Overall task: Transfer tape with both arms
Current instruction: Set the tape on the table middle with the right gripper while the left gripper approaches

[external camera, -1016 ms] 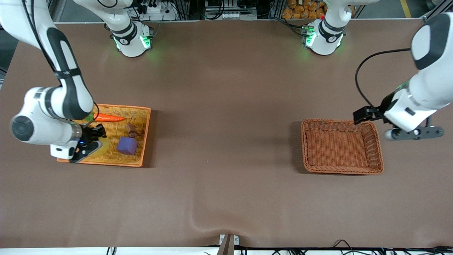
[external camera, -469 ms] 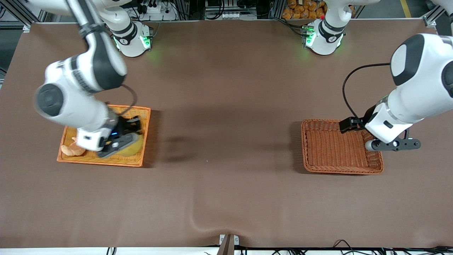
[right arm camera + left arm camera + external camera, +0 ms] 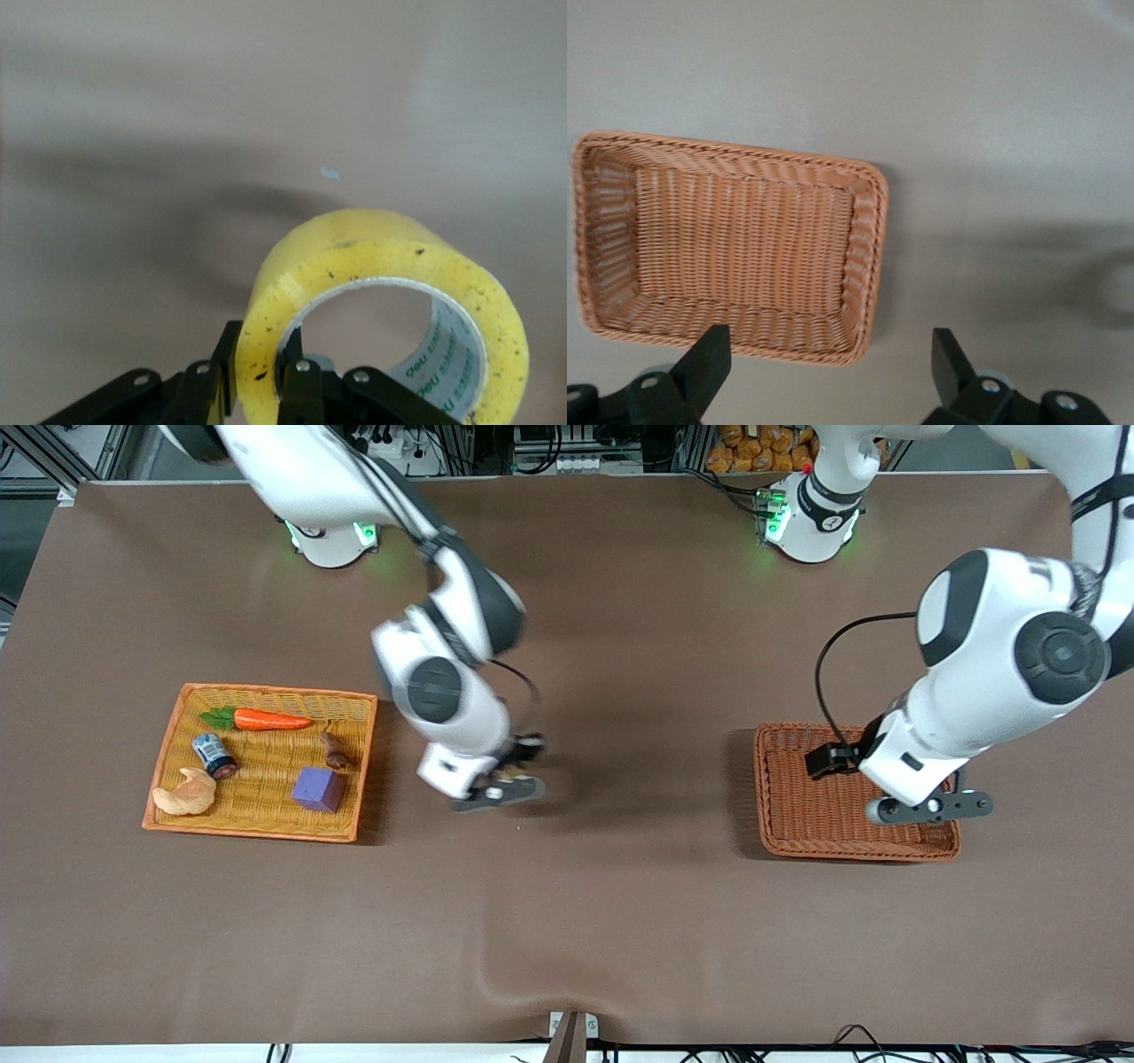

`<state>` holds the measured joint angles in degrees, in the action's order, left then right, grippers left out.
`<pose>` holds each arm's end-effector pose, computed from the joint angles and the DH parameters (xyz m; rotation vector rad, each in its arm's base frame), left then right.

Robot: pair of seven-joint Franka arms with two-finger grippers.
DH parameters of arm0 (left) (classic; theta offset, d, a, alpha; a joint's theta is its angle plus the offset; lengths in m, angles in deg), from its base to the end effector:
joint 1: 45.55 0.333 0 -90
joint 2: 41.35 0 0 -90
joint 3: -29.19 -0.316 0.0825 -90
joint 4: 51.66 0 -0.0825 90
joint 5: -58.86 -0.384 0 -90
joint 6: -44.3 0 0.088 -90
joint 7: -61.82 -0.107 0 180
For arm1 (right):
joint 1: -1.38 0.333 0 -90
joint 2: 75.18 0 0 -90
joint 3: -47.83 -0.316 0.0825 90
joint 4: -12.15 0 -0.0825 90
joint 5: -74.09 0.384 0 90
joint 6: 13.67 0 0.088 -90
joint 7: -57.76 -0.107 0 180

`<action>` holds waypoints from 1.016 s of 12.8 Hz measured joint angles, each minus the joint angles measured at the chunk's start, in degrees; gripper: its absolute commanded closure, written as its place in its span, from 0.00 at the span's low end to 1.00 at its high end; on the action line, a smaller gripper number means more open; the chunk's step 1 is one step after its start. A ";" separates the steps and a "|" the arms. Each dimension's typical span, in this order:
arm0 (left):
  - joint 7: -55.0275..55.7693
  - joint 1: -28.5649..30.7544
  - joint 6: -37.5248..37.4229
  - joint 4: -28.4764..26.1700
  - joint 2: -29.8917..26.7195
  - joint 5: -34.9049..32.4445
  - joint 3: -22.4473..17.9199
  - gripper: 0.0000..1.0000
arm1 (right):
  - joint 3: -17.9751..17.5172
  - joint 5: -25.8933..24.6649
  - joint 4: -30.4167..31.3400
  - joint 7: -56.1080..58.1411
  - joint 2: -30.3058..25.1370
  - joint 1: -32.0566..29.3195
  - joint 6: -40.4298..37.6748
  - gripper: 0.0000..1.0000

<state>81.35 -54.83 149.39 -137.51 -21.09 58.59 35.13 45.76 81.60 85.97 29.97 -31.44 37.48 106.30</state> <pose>0.6436 -0.1654 0.4661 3.1137 0.1247 -0.0383 0.5893 0.4629 0.2973 -2.9965 -0.1611 0.0610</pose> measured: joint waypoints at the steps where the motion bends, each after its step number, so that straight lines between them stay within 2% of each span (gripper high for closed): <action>1: 0.99 -0.64 0.91 0.01 0.76 0.00 0.02 0.00 | 0.04 -0.03 -2.35 -5.32 3.85 2.65 3.77 1.00; 3: 2.32 -1.81 2.07 0.06 2.04 0.00 0.03 0.00 | 0.16 -0.02 -4.85 -10.43 7.60 6.22 6.82 1.00; 8: 5.18 -3.96 4.81 0.16 4.16 0.00 0.02 0.00 | 0.21 0.01 -6.66 -17.96 10.37 8.75 10.17 1.00; 9: 5.34 -4.06 5.00 0.17 4.33 0.00 0.00 0.00 | 0.23 0.01 -7.04 -18.13 10.86 8.75 10.18 0.68; 10: 5.35 -4.07 5.03 0.17 4.43 0.00 -0.03 0.00 | 0.35 0.01 -7.23 -18.28 11.19 8.75 10.19 0.23; 11: 5.35 -4.07 5.06 0.19 4.52 0.00 -0.08 0.00 | 0.56 0.02 -7.34 -18.55 11.31 8.68 10.20 0.00; 13: 5.35 -4.12 5.33 0.19 4.76 0.00 -0.10 0.00 | 0.91 0.01 -7.99 -18.70 11.30 8.40 10.15 0.00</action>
<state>86.71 -58.95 154.72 -137.32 -16.33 58.59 35.03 46.67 81.61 77.98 11.26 -20.14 45.88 116.45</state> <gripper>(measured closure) 0.000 0.485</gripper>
